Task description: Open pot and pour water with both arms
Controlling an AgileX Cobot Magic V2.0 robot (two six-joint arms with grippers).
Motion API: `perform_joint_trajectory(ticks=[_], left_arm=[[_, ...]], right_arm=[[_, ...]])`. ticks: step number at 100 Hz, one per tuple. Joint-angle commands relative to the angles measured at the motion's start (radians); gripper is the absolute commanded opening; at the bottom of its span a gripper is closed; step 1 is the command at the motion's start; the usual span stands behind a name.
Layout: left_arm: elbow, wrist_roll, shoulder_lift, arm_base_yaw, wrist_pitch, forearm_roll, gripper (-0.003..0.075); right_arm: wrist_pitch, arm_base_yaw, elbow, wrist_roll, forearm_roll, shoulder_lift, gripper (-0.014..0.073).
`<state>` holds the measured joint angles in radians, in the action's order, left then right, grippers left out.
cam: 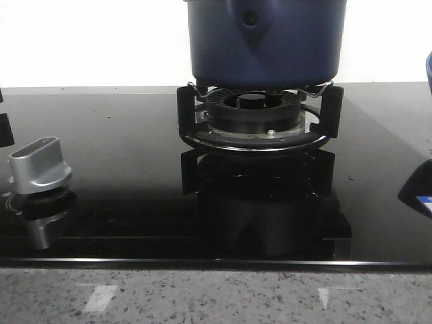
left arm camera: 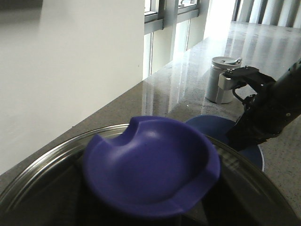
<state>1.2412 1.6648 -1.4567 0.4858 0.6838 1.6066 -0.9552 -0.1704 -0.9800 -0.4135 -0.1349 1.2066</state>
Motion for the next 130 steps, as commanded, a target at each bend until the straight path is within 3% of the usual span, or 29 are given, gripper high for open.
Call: perform_joint_trajectory(ticks=[1,15,39,54,90,97,107,130], left_arm=[[0.062,0.008,0.008,0.021,0.012,0.081,0.0271],[0.081,0.02,-0.039,0.032,0.002,0.081,0.0271],[0.115,0.043,-0.101,0.032,-0.005,0.081,0.0271],[0.122,0.084,-0.119,0.032,-0.028,0.092,0.0271],[0.135,0.163,-0.171,0.032,-0.024,0.187,0.0271],[0.135,0.187,-0.177,0.032,-0.024,0.206,0.0271],[0.135,0.247,-0.188,0.032,-0.024,0.266,0.0271],[0.135,0.274,-0.229,0.032,-0.026,0.266,0.027]], right_arm=[[0.04,-0.006,-0.023,0.009,-0.033,-0.033,-0.0074],[0.041,-0.006,-0.023,0.009,-0.035,-0.041,-0.0015],[0.058,-0.006,-0.025,0.009,-0.036,-0.061,0.0266],[0.067,-0.006,-0.03,0.009,-0.047,-0.077,0.0368],[0.146,0.004,-0.034,0.009,-0.054,-0.31,0.0346],[0.142,0.028,-0.034,0.009,-0.054,-0.357,0.0243],[0.143,0.076,-0.034,0.013,-0.054,-0.423,-0.0074],[0.149,0.151,-0.034,0.013,-0.049,-0.52,-0.0067]])
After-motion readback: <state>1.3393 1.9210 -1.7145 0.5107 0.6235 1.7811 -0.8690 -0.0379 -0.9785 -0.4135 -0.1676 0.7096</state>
